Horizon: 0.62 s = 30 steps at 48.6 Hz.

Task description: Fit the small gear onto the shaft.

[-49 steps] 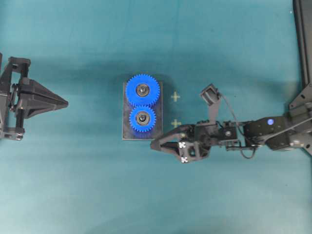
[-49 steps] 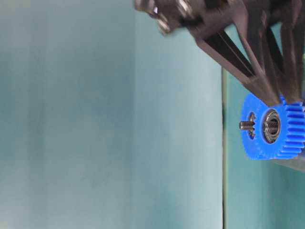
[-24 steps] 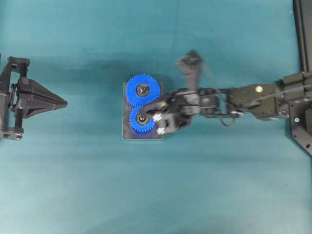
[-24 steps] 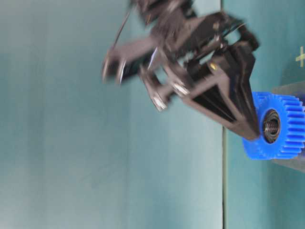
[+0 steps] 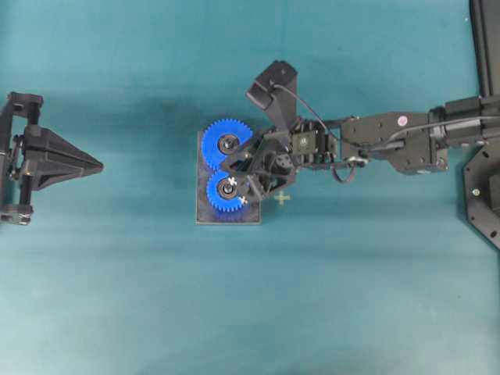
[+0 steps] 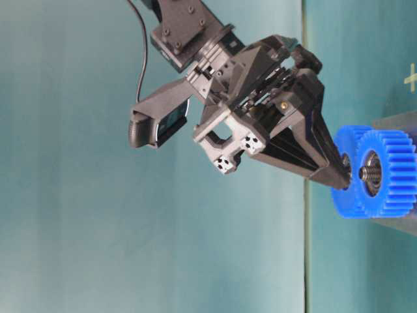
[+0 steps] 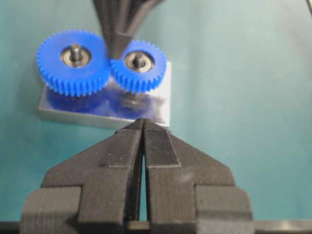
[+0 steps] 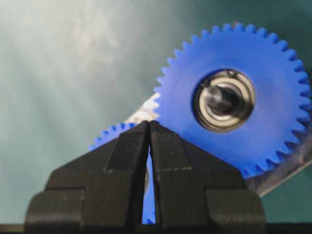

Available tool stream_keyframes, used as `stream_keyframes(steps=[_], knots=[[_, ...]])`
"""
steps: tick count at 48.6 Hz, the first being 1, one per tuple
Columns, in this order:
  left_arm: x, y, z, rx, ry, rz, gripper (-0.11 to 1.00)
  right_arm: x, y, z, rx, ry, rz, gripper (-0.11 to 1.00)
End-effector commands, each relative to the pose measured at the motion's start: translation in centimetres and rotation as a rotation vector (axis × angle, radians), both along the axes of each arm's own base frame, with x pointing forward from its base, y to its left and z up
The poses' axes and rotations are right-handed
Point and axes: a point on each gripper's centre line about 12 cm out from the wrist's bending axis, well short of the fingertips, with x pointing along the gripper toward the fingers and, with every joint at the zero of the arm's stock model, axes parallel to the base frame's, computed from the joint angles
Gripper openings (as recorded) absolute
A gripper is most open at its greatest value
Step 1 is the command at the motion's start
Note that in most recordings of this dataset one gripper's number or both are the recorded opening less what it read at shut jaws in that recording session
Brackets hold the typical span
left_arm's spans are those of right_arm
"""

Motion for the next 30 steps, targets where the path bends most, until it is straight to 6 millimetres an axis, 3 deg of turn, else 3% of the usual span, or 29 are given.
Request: stream_keyframes(steps=[1,16,24,30], knots=[[0.1,0.0,0.5,0.001,-0.018,-0.001,0.0,0.1,0.2,1.4,-0.01,-0.004,0.013,0.1],[0.0,0.1,0.4,0.001,-0.017,0.004,0.0,-1.6,3.9,0.0,0.034,0.1,0.065,0.1],[0.0,0.1,0.4,0.001,-0.015,0.006,0.0,-2.7,6.0,0.2,0.067,0.104,0.087,0.1],[0.0,0.2,0.4,0.001,-0.018,0.007,0.0,-3.1,6.3,1.1,0.076,0.082,0.088,0.1]])
